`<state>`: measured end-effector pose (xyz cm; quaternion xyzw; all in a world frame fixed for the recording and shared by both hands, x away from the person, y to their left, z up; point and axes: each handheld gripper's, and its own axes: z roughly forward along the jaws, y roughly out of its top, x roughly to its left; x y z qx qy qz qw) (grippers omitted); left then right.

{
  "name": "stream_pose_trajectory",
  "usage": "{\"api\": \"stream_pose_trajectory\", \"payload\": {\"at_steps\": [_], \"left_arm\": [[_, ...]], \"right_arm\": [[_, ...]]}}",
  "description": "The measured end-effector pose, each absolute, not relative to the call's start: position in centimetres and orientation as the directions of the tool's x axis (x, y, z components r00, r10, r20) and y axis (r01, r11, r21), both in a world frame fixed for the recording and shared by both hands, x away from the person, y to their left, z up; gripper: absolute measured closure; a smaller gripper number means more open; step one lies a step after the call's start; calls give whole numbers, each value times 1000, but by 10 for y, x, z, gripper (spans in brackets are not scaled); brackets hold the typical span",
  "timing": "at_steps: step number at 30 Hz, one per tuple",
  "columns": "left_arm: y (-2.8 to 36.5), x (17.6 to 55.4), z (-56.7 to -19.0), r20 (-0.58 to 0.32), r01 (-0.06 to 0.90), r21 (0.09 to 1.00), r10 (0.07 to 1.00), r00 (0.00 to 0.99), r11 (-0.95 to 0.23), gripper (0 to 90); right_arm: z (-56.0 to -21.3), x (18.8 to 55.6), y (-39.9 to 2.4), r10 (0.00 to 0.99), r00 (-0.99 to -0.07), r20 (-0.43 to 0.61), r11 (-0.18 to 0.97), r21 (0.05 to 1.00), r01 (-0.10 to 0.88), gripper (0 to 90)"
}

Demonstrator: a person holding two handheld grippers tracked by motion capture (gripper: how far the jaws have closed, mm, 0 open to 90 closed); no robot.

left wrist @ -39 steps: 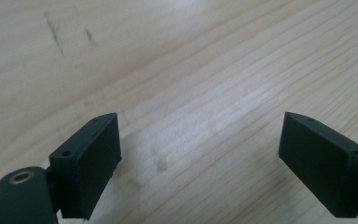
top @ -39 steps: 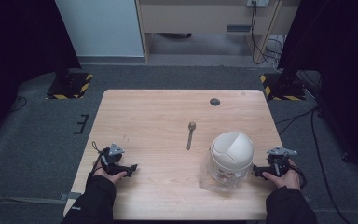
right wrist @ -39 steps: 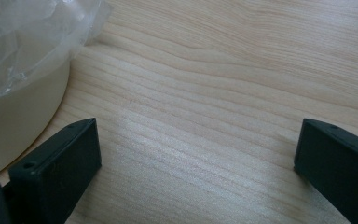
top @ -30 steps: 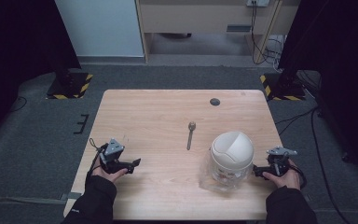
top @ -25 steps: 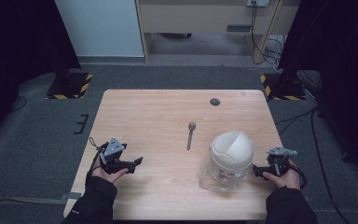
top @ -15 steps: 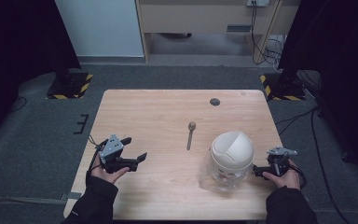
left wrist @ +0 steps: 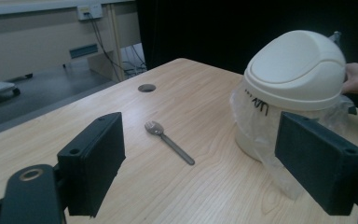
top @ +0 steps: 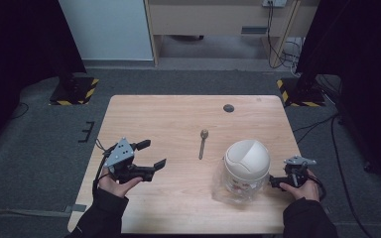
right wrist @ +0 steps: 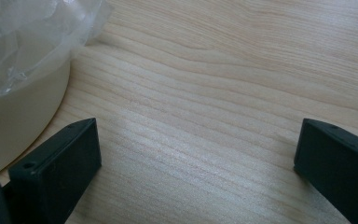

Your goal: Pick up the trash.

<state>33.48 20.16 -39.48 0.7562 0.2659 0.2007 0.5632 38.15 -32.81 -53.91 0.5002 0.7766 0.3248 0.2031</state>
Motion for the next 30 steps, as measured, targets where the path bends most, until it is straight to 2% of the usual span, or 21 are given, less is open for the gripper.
{"api": "stream_pose_trajectory", "payload": {"at_steps": [9,15,30], "left_arm": [[179,341,-380,20,140,963,580,814,-229,148],[146,354,-374,19,127,963,529,849,-239,144],[68,367,-395,-33,153,950,396,917,-273,143]], "right_arm": [[-539,381,-328,909,-416,12,286,707,646,8],[-539,381,-328,909,-416,12,286,707,646,8],[-539,381,-328,909,-416,13,286,707,646,8]]}}
